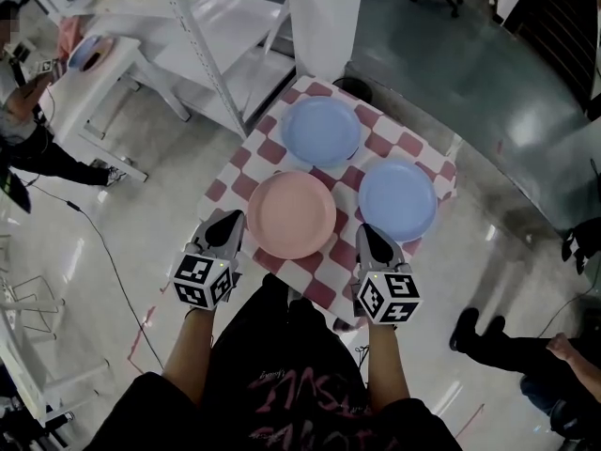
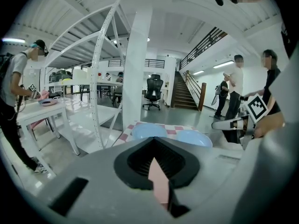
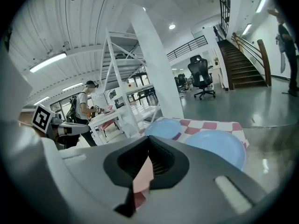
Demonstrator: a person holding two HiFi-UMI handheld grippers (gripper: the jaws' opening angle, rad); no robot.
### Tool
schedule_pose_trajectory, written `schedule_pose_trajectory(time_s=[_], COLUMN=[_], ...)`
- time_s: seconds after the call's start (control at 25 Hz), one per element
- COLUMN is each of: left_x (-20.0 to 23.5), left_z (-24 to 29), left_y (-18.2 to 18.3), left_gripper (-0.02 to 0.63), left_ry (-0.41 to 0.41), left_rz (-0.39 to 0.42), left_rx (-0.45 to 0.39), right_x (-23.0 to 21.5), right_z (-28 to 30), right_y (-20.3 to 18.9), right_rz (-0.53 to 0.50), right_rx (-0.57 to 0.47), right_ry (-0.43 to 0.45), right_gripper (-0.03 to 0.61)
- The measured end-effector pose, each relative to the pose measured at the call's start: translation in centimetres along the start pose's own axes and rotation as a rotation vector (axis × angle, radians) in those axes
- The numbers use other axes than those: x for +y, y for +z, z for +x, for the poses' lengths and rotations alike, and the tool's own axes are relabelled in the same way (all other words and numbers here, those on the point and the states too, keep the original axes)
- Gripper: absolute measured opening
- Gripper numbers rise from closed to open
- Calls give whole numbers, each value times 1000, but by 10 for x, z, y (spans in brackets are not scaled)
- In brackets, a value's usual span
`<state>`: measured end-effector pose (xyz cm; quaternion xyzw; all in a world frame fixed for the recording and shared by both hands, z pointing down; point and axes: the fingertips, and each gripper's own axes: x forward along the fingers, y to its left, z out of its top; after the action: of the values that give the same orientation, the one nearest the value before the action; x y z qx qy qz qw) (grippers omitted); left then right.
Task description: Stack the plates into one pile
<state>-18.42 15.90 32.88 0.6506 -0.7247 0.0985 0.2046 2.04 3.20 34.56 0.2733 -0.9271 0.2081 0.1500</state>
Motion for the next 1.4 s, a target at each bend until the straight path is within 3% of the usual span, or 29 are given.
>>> schedule_pose_trajectory(time_s=[0.84, 1.16, 1.4], left_x=[57, 76, 89], left_z=[51, 90, 120], left_y=[-57, -93, -119], left_gripper=[-2, -2, 103], left_ry=[-13, -23, -44], left_rz=[-41, -1, -19], left_rx=[116, 210, 275], right_x=[-5, -18, -25], right_z=[60, 85, 105], right_y=[-59, -98, -127], right_rz=[71, 125, 181], right_rx=[131, 204, 259], right_ry=[-84, -125, -164], right_gripper=[11, 44, 114])
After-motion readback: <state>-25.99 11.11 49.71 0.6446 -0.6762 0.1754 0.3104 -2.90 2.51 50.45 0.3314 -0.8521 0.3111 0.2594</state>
